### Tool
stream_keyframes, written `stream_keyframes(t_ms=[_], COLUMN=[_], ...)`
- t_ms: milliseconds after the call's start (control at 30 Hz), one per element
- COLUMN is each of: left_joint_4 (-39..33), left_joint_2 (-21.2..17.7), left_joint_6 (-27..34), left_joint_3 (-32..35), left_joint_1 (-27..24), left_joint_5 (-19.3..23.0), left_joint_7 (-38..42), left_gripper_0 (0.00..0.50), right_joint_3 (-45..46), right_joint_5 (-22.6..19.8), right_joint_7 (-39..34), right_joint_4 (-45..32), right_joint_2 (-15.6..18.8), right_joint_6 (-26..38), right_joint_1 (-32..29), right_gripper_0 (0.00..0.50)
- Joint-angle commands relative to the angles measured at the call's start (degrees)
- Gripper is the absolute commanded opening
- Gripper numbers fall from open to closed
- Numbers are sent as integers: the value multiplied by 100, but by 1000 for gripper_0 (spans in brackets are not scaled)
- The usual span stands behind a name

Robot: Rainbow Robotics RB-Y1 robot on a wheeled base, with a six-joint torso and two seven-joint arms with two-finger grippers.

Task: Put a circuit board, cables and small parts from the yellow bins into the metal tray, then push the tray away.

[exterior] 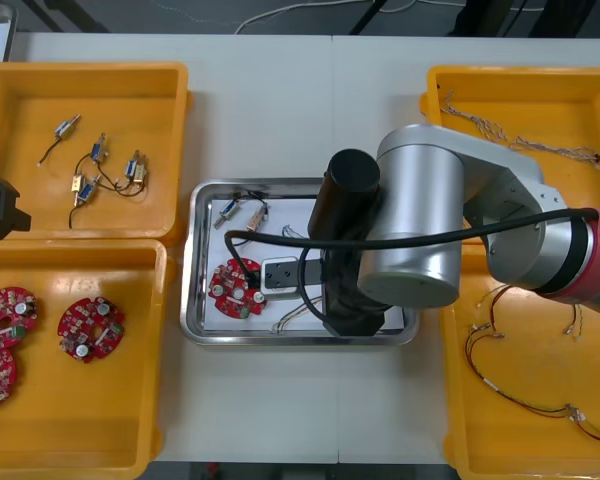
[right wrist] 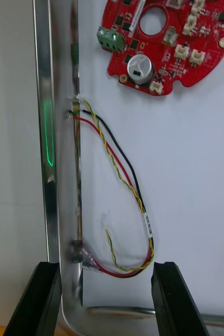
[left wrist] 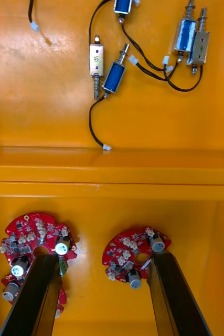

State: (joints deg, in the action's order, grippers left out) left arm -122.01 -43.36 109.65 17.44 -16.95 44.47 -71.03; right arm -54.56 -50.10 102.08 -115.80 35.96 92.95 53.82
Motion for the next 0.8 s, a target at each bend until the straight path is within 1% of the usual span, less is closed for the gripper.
stream_keyframes(t_ms=[33,233,400,533,667,800], left_joint_4=[-77,11,11,2,2,2], left_joint_2=[-244,-244,-244,-235,-235,-235], left_joint_6=[35,35,35,35,35,35], left_joint_3=[-109,-30,-30,-30,-21,-21], left_joint_1=[69,69,69,78,78,78], left_joint_5=[-97,35,44,62,62,62], left_joint_7=[406,467,467,467,476,476], left_gripper_0=[495,494,495,495,495,494], right_joint_3=[-424,-802,-1118,-1294,-1312,-1364], right_joint_5=[291,598,765,774,818,950], right_joint_7=[31,-30,-101,-206,-303,-681], right_joint_4=[-30,-3,76,181,243,251], right_joint_2=[-256,-423,-449,-467,-546,-625], right_joint_6=[-251,-356,-576,-804,-787,-769], right_joint_1=[208,208,199,155,49,-65], right_gripper_0=[500,500,500,500,500,500])
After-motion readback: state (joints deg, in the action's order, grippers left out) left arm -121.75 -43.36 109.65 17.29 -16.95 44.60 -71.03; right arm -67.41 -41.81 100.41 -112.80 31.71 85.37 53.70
